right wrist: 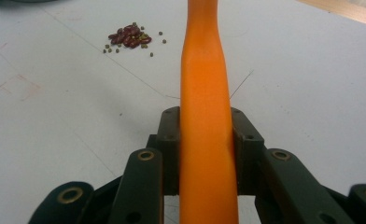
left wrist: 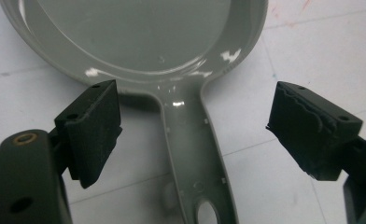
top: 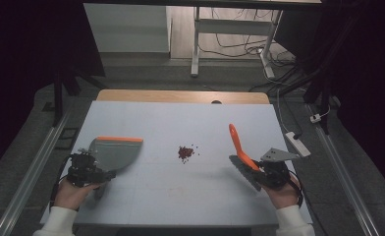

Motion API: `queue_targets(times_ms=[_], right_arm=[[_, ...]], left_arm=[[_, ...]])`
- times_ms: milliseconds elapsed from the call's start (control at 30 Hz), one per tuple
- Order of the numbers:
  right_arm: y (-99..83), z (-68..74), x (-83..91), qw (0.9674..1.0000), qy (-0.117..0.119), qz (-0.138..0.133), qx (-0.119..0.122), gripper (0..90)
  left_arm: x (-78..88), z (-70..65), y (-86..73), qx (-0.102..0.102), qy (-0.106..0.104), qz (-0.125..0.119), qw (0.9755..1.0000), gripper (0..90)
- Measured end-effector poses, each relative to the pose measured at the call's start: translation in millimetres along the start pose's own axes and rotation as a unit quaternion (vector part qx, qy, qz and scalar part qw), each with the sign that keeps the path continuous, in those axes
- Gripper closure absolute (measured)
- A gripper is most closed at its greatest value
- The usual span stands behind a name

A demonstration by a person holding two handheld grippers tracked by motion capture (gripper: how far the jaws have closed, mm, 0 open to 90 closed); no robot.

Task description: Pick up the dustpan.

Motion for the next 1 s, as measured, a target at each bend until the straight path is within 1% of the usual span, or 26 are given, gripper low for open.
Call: queue_targets(times_ms=[300,367,433,600,700,767,833,867,1000], right_arm=[[-0.9,0.6,-1.1,1.0,-0.001,0.003,0.003,70.0],[-0.9,1.3,-1.5,1.0,0.0,0.003,0.002,70.0],[-1.0,1.3,-1.7,1.0,0.0,0.004,0.004,70.0],[-1.5,1.7,-2.3,1.0,0.0,0.005,0.004,70.0],[-1.6,1.9,-2.7,1.0,0.001,0.006,0.005,70.0],[-1.6,2.2,-3.1,1.0,0.001,0.006,0.006,70.0],[-1.3,3.0,-3.2,1.0,0.002,0.006,0.004,70.0],[-1.0,3.4,-3.2,1.0,0.002,0.005,0.003,70.0],[-0.9,3.0,-2.9,1.0,0.001,0.005,0.004,70.0]], left_arm=[[-6.4,1.9,-4.5,0.01,-0.002,0.014,0.9998,19.3],[-8.4,2.3,-6.0,0.012,-0.004,0.021,0.9997,19.3],[-9.1,2.6,-6.6,0.011,-0.004,0.022,0.9997,19.8],[-15.0,5.0,-9.4,0.016,-0.008,0.029,0.9994,21.5],[-17.5,5.0,-9.1,0.021,-0.009,0.026,0.9994,23.1],[-19.7,5.5,-8.6,0.027,-0.004,0.026,0.9993,23.0],[-20.5,6.2,-8.7,0.027,-0.003,0.026,0.9993,23.8],[-22.3,6.6,-9.3,0.03,-0.005,0.028,0.9992,24.4],[-24.3,7.0,-10.0,0.036,-0.005,0.028,0.999,28.1]])
Point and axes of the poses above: each handheld gripper's, and its own axes: x roughly backward along the jaws, y roughly out of its top, z roughly to its left, the point moved 8 cm from there along -x, roughly forward along the jaws, and after that the axes turned 11 degrees about -z, right-handed, at the moved point
